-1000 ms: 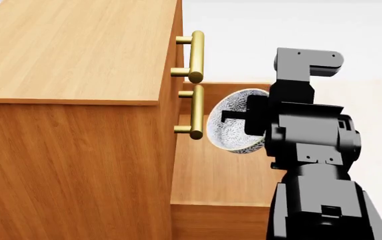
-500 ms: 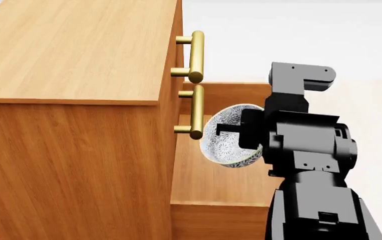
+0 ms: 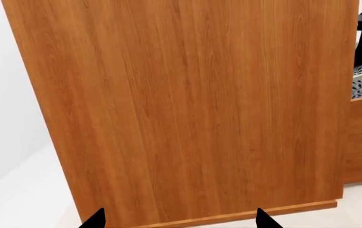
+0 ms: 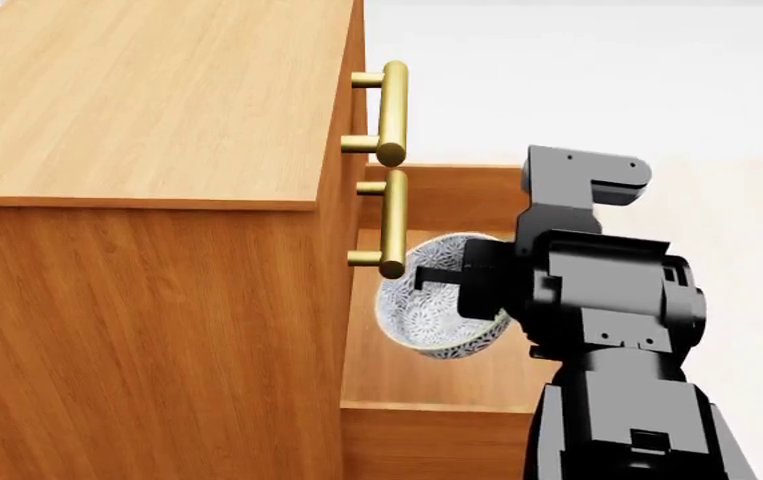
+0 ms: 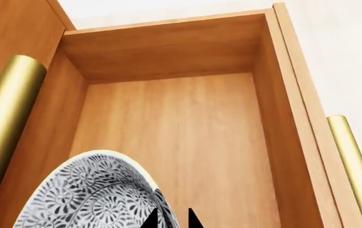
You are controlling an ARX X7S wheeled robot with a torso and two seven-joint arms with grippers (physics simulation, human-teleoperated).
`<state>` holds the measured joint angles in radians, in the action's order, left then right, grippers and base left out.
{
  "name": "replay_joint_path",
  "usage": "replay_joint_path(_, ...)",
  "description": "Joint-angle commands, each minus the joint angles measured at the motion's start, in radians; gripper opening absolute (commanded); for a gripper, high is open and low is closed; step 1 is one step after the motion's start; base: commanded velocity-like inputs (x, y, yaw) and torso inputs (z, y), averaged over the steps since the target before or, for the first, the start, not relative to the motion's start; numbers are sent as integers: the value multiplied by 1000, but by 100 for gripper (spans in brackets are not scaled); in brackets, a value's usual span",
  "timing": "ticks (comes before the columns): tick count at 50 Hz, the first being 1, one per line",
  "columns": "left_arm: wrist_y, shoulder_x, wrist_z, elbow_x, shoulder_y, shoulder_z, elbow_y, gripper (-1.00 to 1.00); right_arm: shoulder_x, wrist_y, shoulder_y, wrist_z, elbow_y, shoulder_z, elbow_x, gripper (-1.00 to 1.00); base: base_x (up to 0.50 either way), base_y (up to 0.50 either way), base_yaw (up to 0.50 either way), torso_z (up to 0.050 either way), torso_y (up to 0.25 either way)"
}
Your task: Put the bowl in the bottom drawer of the cabinet and close it.
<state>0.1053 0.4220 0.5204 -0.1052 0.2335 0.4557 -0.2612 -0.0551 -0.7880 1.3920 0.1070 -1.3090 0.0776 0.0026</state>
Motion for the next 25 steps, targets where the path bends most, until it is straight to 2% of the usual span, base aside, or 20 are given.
replay_joint_path(1, 0, 4, 3, -2, 2, 1, -5, 100, 1, -42, 4, 19, 0, 28, 6, -100, 0, 0, 0, 0, 0)
replay_joint_path(25, 12, 2, 4, -5, -6, 7, 13, 100, 0, -114, -9, -10, 0, 54, -3, -100, 0, 0, 0, 0, 0)
